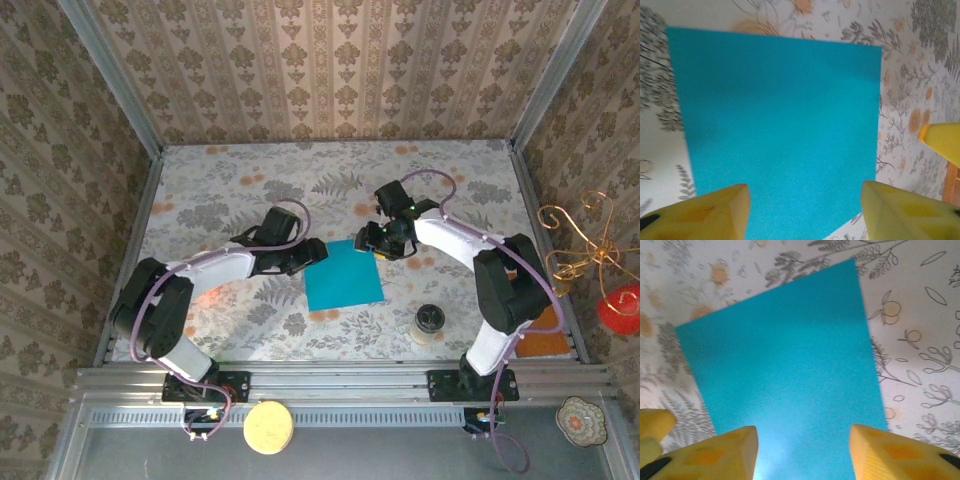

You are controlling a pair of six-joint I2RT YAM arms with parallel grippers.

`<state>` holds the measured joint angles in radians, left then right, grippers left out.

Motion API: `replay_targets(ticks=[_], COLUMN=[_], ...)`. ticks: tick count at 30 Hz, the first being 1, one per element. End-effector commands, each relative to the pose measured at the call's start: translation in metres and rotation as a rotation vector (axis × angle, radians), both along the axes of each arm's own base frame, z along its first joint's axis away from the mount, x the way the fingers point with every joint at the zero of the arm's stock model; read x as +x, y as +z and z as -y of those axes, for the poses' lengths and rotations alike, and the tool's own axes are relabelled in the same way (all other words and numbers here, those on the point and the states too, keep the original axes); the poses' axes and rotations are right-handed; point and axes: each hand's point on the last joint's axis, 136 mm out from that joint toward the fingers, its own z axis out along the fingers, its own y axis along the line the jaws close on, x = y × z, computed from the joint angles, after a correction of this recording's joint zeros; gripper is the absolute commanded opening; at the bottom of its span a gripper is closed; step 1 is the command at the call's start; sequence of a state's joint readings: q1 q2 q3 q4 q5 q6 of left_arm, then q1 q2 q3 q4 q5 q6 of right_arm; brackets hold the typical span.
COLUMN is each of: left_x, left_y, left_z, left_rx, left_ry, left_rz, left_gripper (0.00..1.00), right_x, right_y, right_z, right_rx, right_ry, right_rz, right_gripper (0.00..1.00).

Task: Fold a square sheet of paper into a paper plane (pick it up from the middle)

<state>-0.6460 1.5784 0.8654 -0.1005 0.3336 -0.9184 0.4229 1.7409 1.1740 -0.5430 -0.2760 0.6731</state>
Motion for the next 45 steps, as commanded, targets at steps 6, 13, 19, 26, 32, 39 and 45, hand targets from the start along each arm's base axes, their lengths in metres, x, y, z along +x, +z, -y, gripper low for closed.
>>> replay_targets(ticks=[6,13,19,26,32,39,45], left_x=[-0.001,-0.001,-0.008,-0.014,-0.015,-0.01,-0.005], left_y=[-0.02,-0.041,-0.059,-0.08,-0.08,-0.067,-0.051], left_z=[0.025,0.013,0.0,-0.007,-0.006,-0.006,-0.004], left_rx=[-0.009,0.042,0.085,0.1,0.039,-0.013,-0.081], left_ry=[0.012,0.074,0.119,0.146,0.151,0.13,0.13], left_rz=[-0.067,-0.104,-0.148,-0.179,-0.134,-0.057,0.019], left_gripper=[0.62,0.49,0.42,0.41,0.42,0.39,0.46], right_x=[-0.018,-0.024,-0.028,-0.036,-0.033,-0.031,-0.029], right_y=[-0.034,-0.053,-0.068,-0.079,-0.08,-0.079,-0.083], right_z=[0.002,0.002,-0.002,-0.006,-0.015,-0.038,-0.037], right_rx=[-0.047,-0.055,-0.037,-0.021,0.027,0.071,0.06], right_ry=[0.057,0.072,0.086,0.102,0.104,0.116,0.083], right_rz=[-0.097,-0.142,-0.188,-0.229,-0.206,-0.194,-0.196], right_gripper=[0.4,0.34,0.32,0.32,0.32,0.32,0.31])
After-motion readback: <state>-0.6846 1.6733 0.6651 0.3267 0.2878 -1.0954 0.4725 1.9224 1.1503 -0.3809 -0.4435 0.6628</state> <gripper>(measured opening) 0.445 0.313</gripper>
